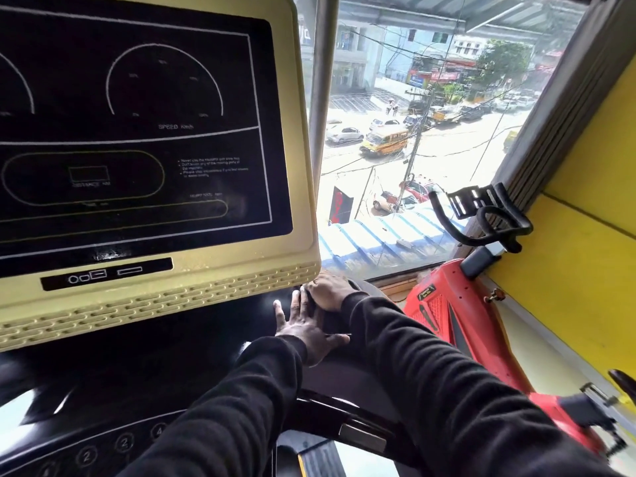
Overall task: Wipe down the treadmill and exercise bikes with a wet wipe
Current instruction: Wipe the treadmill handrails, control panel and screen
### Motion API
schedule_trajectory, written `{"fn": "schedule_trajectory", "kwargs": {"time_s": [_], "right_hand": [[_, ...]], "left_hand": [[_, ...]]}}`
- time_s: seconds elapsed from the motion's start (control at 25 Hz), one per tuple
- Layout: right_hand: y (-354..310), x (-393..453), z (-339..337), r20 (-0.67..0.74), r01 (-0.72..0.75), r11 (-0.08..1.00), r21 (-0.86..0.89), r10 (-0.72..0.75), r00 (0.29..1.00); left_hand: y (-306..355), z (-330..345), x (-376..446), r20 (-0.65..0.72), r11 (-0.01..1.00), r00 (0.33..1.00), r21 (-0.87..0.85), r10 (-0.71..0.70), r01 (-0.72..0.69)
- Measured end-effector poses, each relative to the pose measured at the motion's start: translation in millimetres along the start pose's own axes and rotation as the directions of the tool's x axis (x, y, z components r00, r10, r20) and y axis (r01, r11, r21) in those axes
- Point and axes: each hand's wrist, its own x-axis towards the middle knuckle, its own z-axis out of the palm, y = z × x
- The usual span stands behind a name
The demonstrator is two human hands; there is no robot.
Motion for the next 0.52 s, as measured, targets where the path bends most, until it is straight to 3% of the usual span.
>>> {"fn": "schedule_trajectory", "kwargs": {"time_s": [0.12,0.32,0.52], "right_hand": [[21.5,-3.4,3.1,-0.051,-0.052,0.999,0.005,0.053,0.997],[65.2,-37.7,9.3,-0.110,-0.334,0.939,0.085,0.342,0.933],[69.8,-75.2,27.8,-0.146,-0.381,0.919,0.097,0.392,0.908]], "left_hand": [[0.2,-1.9,0.6,-0.004,1.000,1.000,0.020,-0.012,0.012],[2.0,-2.6,-1.4,0.013,0.998,0.999,0.060,-0.035,0.034],[1.7,-2.3,-0.1,0.008,0.997,0.999,0.069,-0.035,0.035]]}}
